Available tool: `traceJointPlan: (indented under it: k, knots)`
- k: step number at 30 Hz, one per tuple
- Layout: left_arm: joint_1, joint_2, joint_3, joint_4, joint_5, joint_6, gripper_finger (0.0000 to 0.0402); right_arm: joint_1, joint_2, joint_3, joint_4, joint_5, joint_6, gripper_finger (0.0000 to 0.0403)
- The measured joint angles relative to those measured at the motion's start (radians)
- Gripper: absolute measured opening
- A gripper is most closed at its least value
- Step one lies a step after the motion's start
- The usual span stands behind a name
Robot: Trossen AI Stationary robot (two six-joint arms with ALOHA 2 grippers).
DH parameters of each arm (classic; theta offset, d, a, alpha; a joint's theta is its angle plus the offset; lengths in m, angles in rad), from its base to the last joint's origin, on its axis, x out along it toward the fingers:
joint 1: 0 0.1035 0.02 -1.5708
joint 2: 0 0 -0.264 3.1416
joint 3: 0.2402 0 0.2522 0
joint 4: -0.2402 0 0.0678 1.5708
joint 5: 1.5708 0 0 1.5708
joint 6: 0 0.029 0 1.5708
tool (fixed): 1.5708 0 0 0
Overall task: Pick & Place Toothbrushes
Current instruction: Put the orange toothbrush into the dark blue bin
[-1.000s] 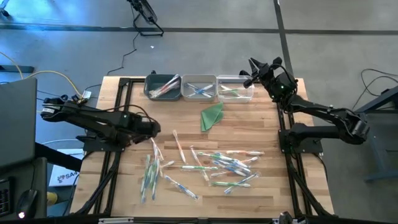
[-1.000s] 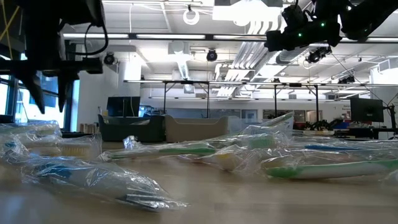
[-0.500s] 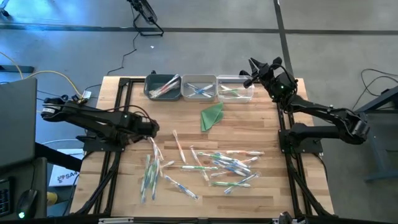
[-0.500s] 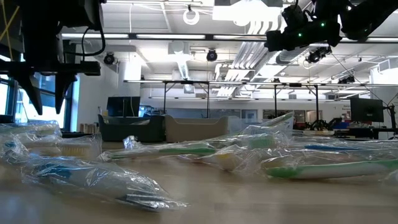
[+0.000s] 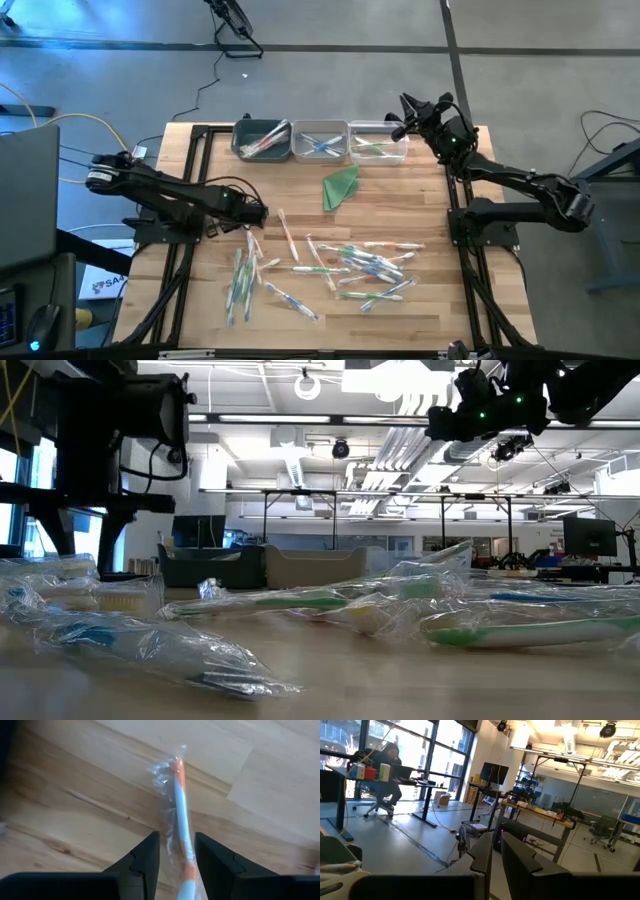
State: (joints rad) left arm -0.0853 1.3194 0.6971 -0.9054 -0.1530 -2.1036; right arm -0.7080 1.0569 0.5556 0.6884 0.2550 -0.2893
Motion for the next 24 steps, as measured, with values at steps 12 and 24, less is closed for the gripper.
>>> traceJointPlan:
  k: [12, 24]
  knots:
    - [0.0, 0.137, 0.003, 0.113, 0.001, 0.003, 0.0117, 0.0, 0.0, 0.0, -0.003, 0.0, -0.002, 0.0034]
    - [0.0, 0.148, 0.003, 0.122, -0.002, 0.004, 0.0117, 0.0, 0.0, 0.0, -0.004, 0.0, -0.003, 0.0034]
